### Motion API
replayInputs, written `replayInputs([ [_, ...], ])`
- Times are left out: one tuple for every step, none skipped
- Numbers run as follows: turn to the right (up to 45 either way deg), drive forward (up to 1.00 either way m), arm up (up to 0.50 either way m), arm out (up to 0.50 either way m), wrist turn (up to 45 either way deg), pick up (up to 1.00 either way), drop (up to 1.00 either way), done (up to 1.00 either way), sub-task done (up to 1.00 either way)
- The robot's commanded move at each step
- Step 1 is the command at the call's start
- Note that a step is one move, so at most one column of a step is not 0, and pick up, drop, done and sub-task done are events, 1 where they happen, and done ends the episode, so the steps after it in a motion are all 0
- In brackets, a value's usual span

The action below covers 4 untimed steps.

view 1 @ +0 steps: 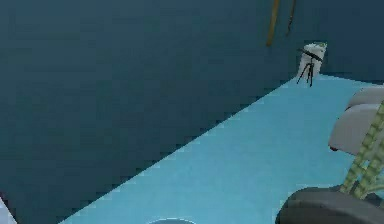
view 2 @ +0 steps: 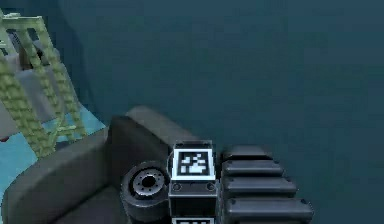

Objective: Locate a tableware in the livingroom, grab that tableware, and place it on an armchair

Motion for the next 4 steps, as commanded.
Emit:
replayInputs([
  [-42.0,0.0,0.0,0.0,0.0,0.0,0.0,0.0,0.0],
  [0.0,0.0,0.0,0.26,0.0,0.0,0.0,0.0,0.0],
  [0.0,0.0,0.0,0.0,45.0,0.0,0.0,0.0,0.0],
  [0.0,0.0,0.0,0.0,45.0,0.0,0.0,0.0,0.0],
])
